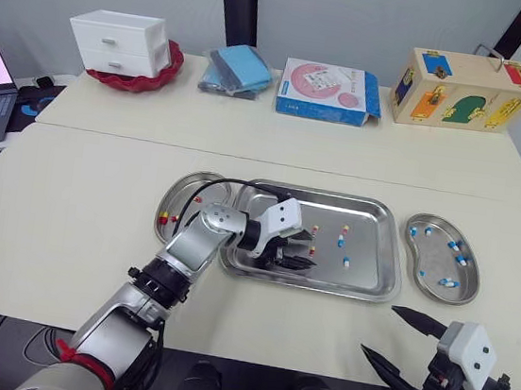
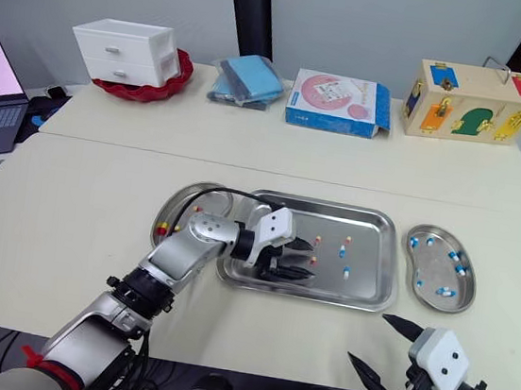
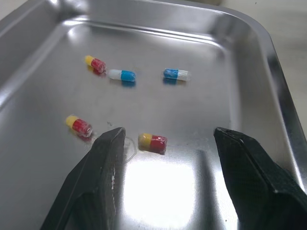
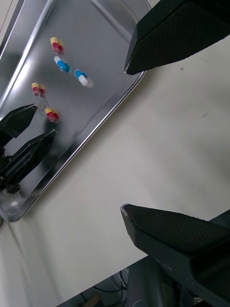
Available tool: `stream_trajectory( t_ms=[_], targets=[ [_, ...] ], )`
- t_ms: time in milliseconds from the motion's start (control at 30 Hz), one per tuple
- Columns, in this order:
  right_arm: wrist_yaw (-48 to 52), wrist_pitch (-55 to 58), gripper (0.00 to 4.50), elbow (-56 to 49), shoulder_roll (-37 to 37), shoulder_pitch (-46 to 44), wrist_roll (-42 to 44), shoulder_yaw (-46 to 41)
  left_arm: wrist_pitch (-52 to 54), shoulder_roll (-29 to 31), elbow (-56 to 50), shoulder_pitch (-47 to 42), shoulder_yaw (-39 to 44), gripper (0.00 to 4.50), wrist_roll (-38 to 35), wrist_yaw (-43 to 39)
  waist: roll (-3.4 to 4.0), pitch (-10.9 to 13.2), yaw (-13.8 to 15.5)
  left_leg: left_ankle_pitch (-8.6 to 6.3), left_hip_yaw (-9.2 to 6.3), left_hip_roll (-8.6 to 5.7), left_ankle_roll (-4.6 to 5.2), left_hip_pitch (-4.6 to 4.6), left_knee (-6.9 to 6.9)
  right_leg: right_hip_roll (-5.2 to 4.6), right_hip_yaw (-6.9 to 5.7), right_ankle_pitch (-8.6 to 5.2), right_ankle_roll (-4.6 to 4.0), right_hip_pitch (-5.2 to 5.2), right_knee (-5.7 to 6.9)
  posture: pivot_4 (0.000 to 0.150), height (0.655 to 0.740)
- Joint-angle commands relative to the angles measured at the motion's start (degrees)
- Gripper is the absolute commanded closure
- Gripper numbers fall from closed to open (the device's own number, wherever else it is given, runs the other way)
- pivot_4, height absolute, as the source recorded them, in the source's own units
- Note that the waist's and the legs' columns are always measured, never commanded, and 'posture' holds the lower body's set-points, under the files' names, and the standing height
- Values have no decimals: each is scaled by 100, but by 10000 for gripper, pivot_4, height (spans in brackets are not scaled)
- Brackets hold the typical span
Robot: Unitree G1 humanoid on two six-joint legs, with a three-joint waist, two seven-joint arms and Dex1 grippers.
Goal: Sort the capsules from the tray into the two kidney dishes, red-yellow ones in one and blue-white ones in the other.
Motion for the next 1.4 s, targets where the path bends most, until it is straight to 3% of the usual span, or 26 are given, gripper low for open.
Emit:
stream_trajectory(
  t_ms=[33, 233, 333, 500, 567, 733, 867, 1167, 1400],
  targets=[
    [-63, 60, 0, -317, -48, -18, 79, -5, -92, -154, 87, -197, -31, 14999, 152, 65, 0, 0, -1, 0, -1, 0, 0, -1, 1, 0, -1, 0, 0, 0, 1, 1500, 7302],
    [-115, 168, 0, -409, -58, 3, 113, -11, -94, -395, 288, -277, -143, 14999, 409, 152, 0, 0, 0, 0, -4, -1, 0, -3, 5, 0, -4, 0, 1, 2, 1, 1500, 7302],
    [-123, 195, 0, -425, -59, 9, 120, -28, -55, -442, 338, -272, -138, 20571, 490, 176, 0, 0, 0, 0, -5, -1, 0, -2, 5, 0, -4, 0, 1, 3, 1, 1500, 7302],
    [-125, 222, 0, -414, -70, 9, 126, -38, 19, -467, 414, -275, -113, 36800, 536, 170, 0, 0, -1, 0, -6, -1, 0, -1, 6, 0, -5, 0, 1, 5, 2, 1500, 7302],
    [-119, 219, 0, -398, -80, 5, 127, -43, -1, -473, 433, -268, -82, 41079, 522, 173, 1, 0, 0, 0, -6, -2, 0, -1, 7, 0, -5, 0, 1, 6, 2, 1500, 7302],
    [-60, 133, 0, -315, -127, -27, 79, -46, -57, -452, 181, -229, 63, 41123, 364, 106, 1, -1, -1, 0, -7, -1, 0, -1, 8, 0, -6, 0, 1, 7, 2, 1500, 7302],
    [62, -52, 0, -209, -213, -177, -5, 4, 223, -212, -662, -178, 329, 41125, 109, 45, 1, 0, -8, 0, -7, -1, 0, -2, 8, 0, -6, 1, 1, 6, 3, 1500, 7302],
    [329, -494, 0, 124, -306, -956, -137, 475, 1761, 1048, -3030, 793, 1346, 41128, -773, 151, 8, -2, -9, 0, -9, 3, -1, 2, 8, 0, -8, 0, 2, 9, 3, 1500, 7302],
    [431, -625, 0, 506, -177, -1979, -345, 1605, 2474, 1750, -4054, 1943, 2799, 41130, -1378, 769, 4, 1, 0, 0, -14, 4, 0, 0, 19, -2, -11, 2, 5, 11, 4, 1500, 7302]
  ],
)
